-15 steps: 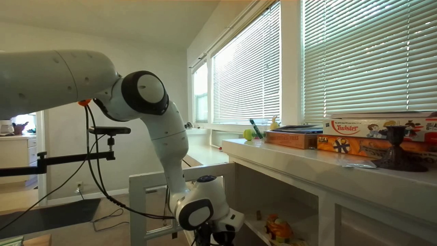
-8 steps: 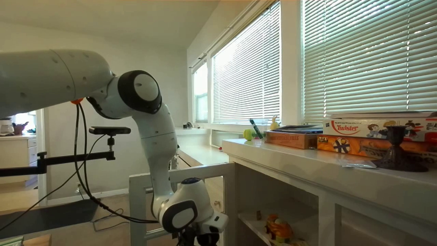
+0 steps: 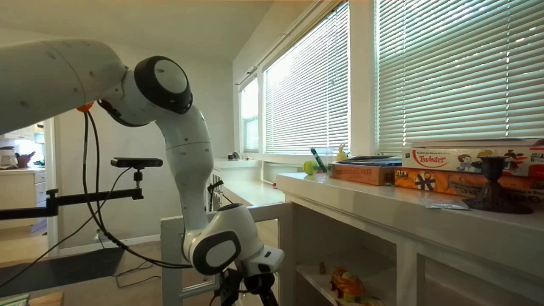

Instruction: Place the yellow vessel on top of the cabinet.

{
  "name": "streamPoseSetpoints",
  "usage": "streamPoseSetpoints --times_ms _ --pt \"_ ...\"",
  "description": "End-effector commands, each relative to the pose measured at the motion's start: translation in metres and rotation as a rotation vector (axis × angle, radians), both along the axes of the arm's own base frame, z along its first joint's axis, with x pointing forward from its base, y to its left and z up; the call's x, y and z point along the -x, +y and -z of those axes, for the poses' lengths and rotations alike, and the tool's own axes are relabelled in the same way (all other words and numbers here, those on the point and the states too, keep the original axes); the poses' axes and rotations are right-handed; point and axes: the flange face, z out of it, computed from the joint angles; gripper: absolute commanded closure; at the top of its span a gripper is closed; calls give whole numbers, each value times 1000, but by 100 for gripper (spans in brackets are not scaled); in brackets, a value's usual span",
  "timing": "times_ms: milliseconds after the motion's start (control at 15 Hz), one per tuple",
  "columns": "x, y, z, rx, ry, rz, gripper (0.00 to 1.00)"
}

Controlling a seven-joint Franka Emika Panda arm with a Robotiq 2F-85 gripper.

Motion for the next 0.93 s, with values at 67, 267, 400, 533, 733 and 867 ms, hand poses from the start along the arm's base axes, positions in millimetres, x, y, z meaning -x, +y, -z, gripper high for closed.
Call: streamPoseSetpoints --times_ms 67,267,400,533,733,867 --pt "3 -21 -64 1 -73 62 64" --pt "-3 -36 -97 -3 -115 98 64" --pt "-6 -45 -119 -14 -141 122 64" --pt "-8 -52 -137 -35 -163 138 64" --pt "-19 -54 -130 -21 -171 119 39" --pt "-19 -56 -129 -20 -169 121 39"
